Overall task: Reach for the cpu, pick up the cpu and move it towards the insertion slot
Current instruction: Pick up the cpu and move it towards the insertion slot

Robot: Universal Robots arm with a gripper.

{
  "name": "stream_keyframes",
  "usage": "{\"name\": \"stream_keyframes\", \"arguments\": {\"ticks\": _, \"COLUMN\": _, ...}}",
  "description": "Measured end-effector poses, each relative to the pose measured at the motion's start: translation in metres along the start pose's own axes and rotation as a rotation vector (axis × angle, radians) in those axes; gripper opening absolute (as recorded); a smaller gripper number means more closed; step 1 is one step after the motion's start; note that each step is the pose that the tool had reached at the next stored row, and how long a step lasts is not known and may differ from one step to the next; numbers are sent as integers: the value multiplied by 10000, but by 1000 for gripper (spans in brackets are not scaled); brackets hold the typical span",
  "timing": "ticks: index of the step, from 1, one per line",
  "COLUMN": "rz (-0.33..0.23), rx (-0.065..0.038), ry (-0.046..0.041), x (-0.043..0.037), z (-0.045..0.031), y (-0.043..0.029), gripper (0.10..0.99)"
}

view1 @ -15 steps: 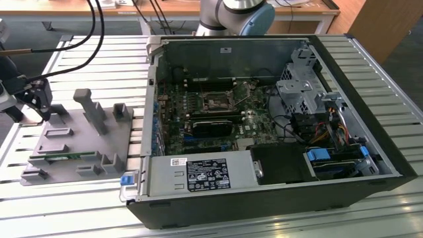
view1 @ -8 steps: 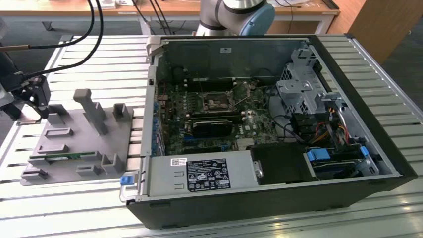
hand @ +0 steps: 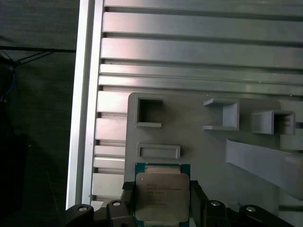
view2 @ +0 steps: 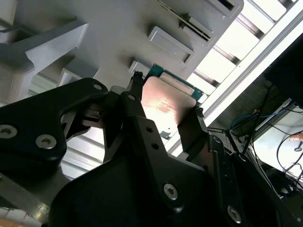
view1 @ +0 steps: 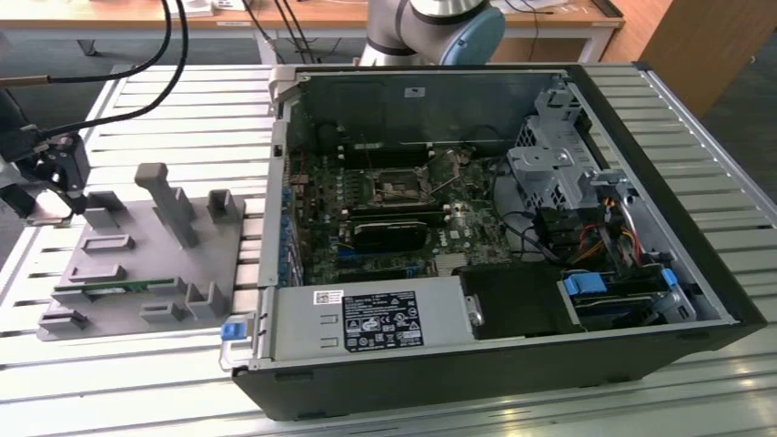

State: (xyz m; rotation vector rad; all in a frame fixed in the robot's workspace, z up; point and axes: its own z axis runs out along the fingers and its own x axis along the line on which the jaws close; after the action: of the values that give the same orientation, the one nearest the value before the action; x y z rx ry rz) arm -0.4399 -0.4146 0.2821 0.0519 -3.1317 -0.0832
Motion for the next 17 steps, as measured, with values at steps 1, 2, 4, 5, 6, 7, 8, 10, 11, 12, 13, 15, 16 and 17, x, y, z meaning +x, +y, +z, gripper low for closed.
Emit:
{"name": "stream_keyframes", "arguments": {"ticks": 1, "rz": 0, "rx": 0, "ry": -1, "x": 0, "z": -8, "y": 1, "gripper": 545}}
{"name": "stream_keyframes", "arguments": {"ticks": 2, "rz": 0, "rx": -1, "ry": -1, "x": 0, "z": -16, "y": 2, "gripper": 545}}
{"name": "stream_keyframes", "arguments": {"ticks": 4, "rz": 0, "rx": 0, "ry": 0, "x": 0, "z": -31, "y": 4, "gripper": 545}}
{"name": "stream_keyframes", "arguments": {"ticks": 5, "rz": 0, "rx": 0, "ry": 0, "x": 0, "z": -39, "y": 4, "gripper": 545}}
{"name": "stream_keyframes", "arguments": {"ticks": 6, "rz": 0, "rx": 0, "ry": 0, "x": 0, "z": -47, "y": 5, "gripper": 545}}
{"name": "stream_keyframes", "arguments": {"ticks": 7, "rz": 0, "rx": 0, "ry": 0, "x": 0, "z": -56, "y": 5, "gripper": 545}}
{"name": "stream_keyframes", "arguments": {"ticks": 8, "rz": 0, "rx": 0, "ry": 1, "x": 0, "z": -65, "y": 6, "gripper": 545}}
{"name": "stream_keyframes", "arguments": {"ticks": 10, "rz": 0, "rx": 0, "ry": 0, "x": 0, "z": -84, "y": 8, "gripper": 545}}
{"name": "stream_keyframes", "arguments": {"ticks": 11, "rz": 0, "rx": -1, "ry": -1, "x": 1, "z": -93, "y": 10, "gripper": 545}}
{"name": "stream_keyframes", "arguments": {"ticks": 12, "rz": 0, "rx": 0, "ry": 0, "x": 1, "z": -101, "y": 11, "gripper": 545}}
{"name": "stream_keyframes", "arguments": {"ticks": 13, "rz": 0, "rx": 0, "ry": -1, "x": 1, "z": -108, "y": 12, "gripper": 545}}
{"name": "stream_keyframes", "arguments": {"ticks": 15, "rz": 0, "rx": 0, "ry": 0, "x": 1, "z": -122, "y": 15, "gripper": 545}}
{"name": "stream_keyframes", "arguments": {"ticks": 16, "rz": 0, "rx": 0, "ry": -1, "x": 1, "z": -128, "y": 16, "gripper": 545}}
{"name": "stream_keyframes", "arguments": {"ticks": 17, "rz": 0, "rx": -1, "ry": -1, "x": 0, "z": -134, "y": 18, "gripper": 545}}
